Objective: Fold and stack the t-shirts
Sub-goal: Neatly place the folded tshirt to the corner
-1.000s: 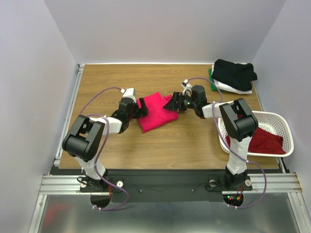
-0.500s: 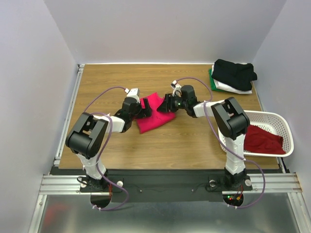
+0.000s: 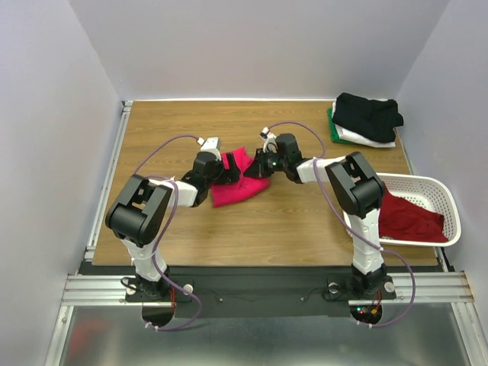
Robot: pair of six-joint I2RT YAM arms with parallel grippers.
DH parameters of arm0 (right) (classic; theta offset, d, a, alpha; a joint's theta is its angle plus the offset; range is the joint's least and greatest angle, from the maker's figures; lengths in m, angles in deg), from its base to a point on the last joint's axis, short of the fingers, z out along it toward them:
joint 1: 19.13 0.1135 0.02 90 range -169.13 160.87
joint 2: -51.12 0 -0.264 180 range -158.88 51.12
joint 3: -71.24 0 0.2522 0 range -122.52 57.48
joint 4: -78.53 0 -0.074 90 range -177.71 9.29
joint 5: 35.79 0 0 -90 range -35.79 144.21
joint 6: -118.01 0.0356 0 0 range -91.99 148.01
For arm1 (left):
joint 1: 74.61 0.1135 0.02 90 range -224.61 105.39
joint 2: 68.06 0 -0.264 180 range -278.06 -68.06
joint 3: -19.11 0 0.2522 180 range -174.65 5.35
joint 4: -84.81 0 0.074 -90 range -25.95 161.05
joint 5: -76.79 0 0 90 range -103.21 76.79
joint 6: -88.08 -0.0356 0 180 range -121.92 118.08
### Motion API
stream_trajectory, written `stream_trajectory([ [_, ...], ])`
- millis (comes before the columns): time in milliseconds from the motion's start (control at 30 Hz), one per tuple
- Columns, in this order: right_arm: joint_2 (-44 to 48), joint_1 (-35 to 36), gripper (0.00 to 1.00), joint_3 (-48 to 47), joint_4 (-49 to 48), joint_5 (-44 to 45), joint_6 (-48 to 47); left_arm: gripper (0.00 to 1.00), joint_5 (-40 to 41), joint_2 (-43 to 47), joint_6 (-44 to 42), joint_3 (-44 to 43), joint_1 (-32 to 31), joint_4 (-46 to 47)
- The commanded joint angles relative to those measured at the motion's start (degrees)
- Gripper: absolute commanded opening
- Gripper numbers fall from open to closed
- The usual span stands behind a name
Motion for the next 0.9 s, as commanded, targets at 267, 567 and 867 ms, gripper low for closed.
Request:
stream_trajectory([
  [267, 6.41, -3.9, 0.0, -8.81, 10.85, 9.85, -9.46, 0.98, 3.43, 10.33, -1.56, -0.44, 1.76, -0.52],
  [567, 5.63, -12.95, 0.0, -23.82, 21.31, 11.6, -15.0, 0.99, 2.11, 10.6, -1.47, 0.01, 4.75, -0.79],
  [867, 2.2, -19.89, 0.01, -38.26, 27.82, 11.25, -15.53, 0.99, -0.09, 9.55, -1.65, 0.18, 6.95, -0.79],
])
